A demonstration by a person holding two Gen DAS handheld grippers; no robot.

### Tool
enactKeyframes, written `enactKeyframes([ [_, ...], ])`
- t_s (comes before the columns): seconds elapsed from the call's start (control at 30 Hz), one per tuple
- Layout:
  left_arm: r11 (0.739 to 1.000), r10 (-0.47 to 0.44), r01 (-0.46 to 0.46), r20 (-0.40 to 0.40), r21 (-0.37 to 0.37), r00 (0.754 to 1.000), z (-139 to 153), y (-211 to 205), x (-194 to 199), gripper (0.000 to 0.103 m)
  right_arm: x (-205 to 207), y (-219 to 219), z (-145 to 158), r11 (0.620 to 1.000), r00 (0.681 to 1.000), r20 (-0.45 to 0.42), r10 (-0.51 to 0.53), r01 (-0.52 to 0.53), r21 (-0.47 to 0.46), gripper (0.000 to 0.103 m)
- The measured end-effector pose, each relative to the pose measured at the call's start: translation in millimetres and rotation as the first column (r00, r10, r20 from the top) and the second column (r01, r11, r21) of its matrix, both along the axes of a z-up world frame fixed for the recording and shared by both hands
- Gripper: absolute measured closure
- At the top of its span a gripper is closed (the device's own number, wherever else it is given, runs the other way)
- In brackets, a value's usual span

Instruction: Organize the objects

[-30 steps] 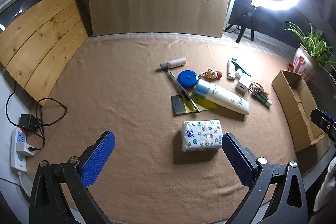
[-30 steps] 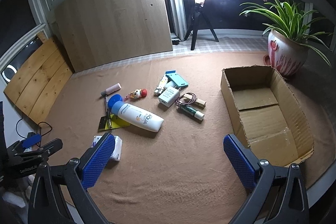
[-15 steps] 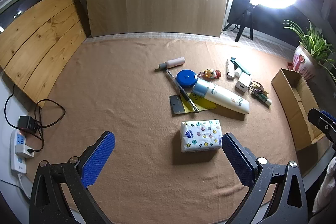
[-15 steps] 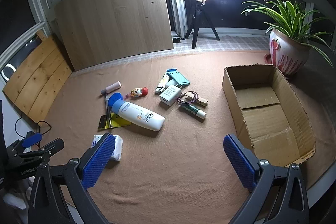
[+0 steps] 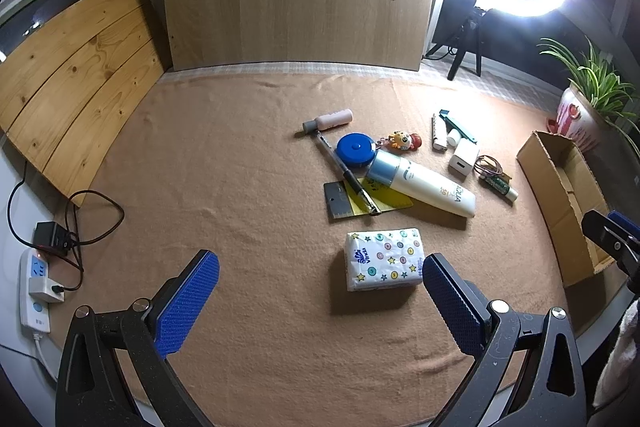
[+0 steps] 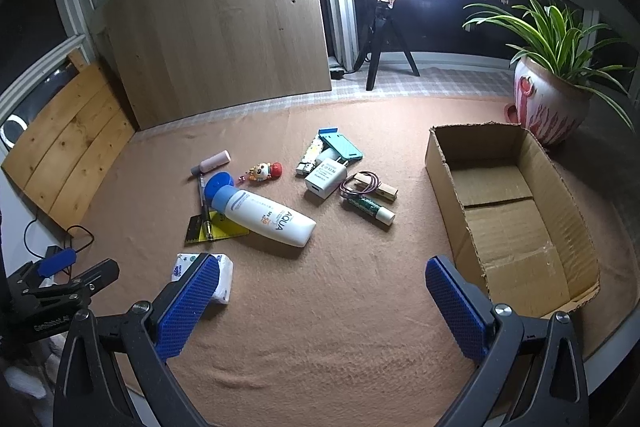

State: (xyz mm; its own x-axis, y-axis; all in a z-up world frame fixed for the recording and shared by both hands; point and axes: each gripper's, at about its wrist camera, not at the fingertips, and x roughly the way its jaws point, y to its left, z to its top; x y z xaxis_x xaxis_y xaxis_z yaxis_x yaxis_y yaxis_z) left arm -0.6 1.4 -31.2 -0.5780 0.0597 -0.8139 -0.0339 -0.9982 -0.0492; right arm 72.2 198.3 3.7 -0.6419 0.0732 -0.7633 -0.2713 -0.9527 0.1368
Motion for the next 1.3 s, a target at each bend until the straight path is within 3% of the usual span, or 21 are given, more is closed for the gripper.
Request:
enactKeyframes([
  [0.67, 1.0, -0.007, 0.007, 0.004, 0.001, 1.0, -3.3, -5.6, -2.5, 0.0, -3.9, -5.1, -1.1, 0.999, 1.0, 0.02, -0.022, 0.021, 0.042, 0.001],
  [0.7, 0.995, -0.102, 0.102, 0.005, -0.001, 0.995, -3.7, -5.6, -3.1, 0.0, -4.0, -5.0, -1.1, 0.999, 1.0, 0.02, -0.021, 0.021, 0.042, 0.001],
  [1.3, 0.994, -0.114, 0.113, 0.038, 0.01, 0.993, -22.9, -2.6, -8.8, 0.0, -11.8, -8.1, -10.8, 0.999, 0.999, 0.046, -0.024, 0.023, 0.031, 0.001],
])
